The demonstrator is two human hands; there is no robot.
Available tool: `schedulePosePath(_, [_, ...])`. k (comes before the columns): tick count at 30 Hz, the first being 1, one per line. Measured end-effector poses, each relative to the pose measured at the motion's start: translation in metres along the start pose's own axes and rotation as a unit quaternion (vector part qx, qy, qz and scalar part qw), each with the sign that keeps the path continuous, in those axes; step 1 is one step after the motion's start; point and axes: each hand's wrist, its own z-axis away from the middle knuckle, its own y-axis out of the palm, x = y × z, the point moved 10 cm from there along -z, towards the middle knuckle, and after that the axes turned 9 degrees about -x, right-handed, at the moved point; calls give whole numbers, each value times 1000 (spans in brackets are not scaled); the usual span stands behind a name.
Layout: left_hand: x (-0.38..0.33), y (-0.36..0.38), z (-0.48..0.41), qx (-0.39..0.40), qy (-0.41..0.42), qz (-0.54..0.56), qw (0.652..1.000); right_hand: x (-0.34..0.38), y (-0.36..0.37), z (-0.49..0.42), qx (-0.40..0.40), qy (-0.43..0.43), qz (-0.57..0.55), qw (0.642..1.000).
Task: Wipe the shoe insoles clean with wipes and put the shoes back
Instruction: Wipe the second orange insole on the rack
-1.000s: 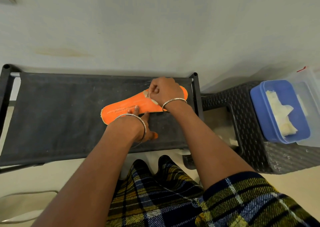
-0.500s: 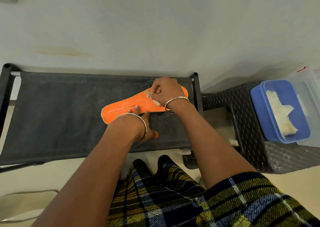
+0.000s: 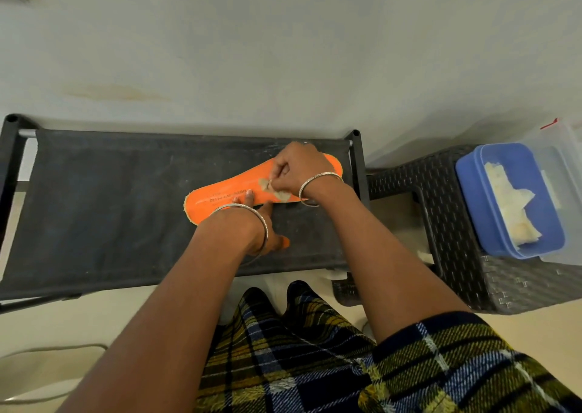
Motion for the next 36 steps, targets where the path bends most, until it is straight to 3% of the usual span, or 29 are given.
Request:
schedulePosePath(3, [0, 0, 1, 0, 1, -2, 1000, -33, -20, -4, -108, 88, 5, 990])
schedulePosePath(5, [1, 0, 1, 1, 0, -4, 1000, -40, -25, -4, -133, 108, -27, 985])
schedulePosePath(11, [0, 0, -1, -5, -5, 1, 1000, 1, 8, 7, 43, 1, -30, 999])
schedulePosePath(17, [2, -1, 2, 2, 3, -5, 1000, -41, -12, -3, -4, 103, 40, 994])
schedulePosePath(24, [-2, -5, 5, -1, 1, -1, 1000, -3, 4, 3, 6, 6, 9, 1000])
schedulePosePath(30, [2, -3, 2, -2, -2, 2, 1000, -23, -19, -4, -122, 80, 18, 989])
schedulePosePath(34, [1, -3, 3, -3, 0, 6, 1000, -5, -1, -1, -22, 22, -27, 999])
schedulePosePath(36, [1, -3, 3, -5, 1, 8, 1000, -2, 2, 1, -19, 18, -34, 999])
